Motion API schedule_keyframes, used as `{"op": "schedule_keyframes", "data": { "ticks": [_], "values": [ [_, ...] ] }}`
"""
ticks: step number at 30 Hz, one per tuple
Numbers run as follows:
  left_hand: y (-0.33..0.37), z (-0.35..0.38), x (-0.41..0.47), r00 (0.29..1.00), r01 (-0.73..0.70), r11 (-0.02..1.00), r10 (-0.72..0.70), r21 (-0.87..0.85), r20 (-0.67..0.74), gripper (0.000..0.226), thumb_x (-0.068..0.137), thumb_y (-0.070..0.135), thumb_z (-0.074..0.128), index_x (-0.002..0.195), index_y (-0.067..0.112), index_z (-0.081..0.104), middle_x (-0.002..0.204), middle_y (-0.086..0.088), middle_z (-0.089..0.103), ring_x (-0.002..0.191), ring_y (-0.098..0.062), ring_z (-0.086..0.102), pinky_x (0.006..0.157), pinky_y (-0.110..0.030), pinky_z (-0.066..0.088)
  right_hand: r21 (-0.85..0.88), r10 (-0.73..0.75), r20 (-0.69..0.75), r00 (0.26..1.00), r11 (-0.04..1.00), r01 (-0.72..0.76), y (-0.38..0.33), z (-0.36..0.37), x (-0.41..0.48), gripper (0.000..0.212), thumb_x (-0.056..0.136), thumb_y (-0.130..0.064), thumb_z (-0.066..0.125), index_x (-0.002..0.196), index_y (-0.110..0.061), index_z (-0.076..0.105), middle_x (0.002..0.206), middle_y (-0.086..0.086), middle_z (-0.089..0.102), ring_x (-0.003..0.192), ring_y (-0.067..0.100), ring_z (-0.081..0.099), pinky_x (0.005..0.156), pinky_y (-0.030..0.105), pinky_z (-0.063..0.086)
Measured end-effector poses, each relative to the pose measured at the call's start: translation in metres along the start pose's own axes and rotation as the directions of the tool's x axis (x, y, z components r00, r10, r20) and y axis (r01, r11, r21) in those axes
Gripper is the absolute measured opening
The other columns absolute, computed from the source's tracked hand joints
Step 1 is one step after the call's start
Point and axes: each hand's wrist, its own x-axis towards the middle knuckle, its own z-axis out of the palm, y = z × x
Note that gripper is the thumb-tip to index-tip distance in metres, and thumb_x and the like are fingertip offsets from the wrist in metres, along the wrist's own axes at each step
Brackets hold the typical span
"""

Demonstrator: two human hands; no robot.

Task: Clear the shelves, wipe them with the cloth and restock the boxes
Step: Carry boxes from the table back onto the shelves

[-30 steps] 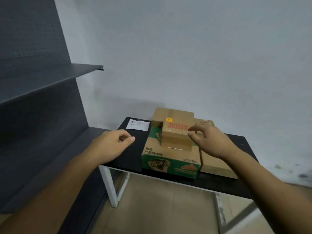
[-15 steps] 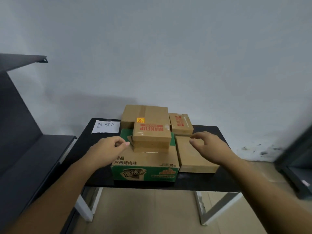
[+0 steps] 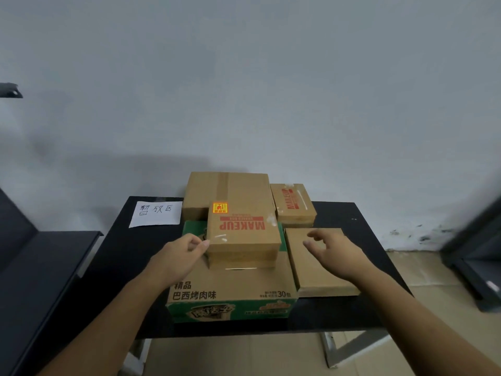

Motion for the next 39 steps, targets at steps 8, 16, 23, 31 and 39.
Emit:
{"op": "schedule_keyframes", "data": {
  "ticks": [8,16,23,31,39],
  "values": [
    [0.004,0.023,0.059,0.993,0.114,0.988,-0.115,-0.099,0.001,0.046,0.101,0.063,0.036,0.132,0.031,0.048,0.123,0.012,0.058,0.107,-0.011,0.060,0.097,-0.048,0.050,0.050,-0.013,0.111,0.994,0.999,0.008,0.012,0.025,0.076,0.061,0.099,-0.059,0.049,0.150,-0.028,0.043,0.144,-0.002,0.056,0.127,0.016,0.057,0.098,0.037,0.051],
    [0.008,0.044,0.102,0.968,0.244,0.938,-0.250,-0.247,0.009,0.064,0.097,0.068,0.039,0.147,0.027,0.039,0.130,0.005,0.061,0.113,-0.015,0.060,0.097,-0.045,0.049,0.311,-0.082,0.308,0.948,0.950,-0.019,0.017,0.048,0.141,0.077,0.093,-0.068,0.050,0.155,-0.025,0.036,0.150,-0.001,0.051,0.135,0.020,0.050,0.100,0.031,0.045],
    [-0.003,0.065,0.123,0.939,0.323,0.816,-0.339,-0.479,0.056,0.071,0.081,0.078,0.050,0.137,0.036,0.049,0.118,0.009,0.066,0.105,-0.013,0.065,0.094,-0.044,0.055,0.544,-0.103,0.500,0.860,0.810,-0.219,0.017,0.078,0.171,0.098,0.083,-0.079,0.057,0.160,-0.033,0.017,0.144,-0.012,0.051,0.127,0.013,0.052,0.108,0.035,0.043],
    [0.001,0.066,0.146,0.934,0.352,0.724,-0.312,-0.593,0.173,0.037,0.088,0.064,0.055,0.121,0.046,0.050,0.111,0.010,0.067,0.101,-0.012,0.064,0.079,-0.038,0.054,0.664,-0.127,0.520,0.845,0.683,-0.306,0.009,0.103,0.182,0.077,0.091,-0.060,0.063,0.153,-0.052,0.019,0.129,-0.015,0.062,0.110,0.008,0.064,0.090,0.030,0.053],
    [0.002,0.056,0.149,0.957,0.282,0.727,-0.259,-0.626,0.130,0.041,0.093,0.061,0.055,0.129,0.042,0.055,0.113,0.011,0.073,0.106,-0.015,0.069,0.095,-0.050,0.054,0.691,-0.118,0.472,0.874,0.664,-0.284,-0.002,0.099,0.187,0.053,0.095,-0.047,0.065,0.141,-0.052,0.038,0.118,-0.021,0.070,0.102,-0.001,0.069,0.089,0.024,0.053]
  ]
}}
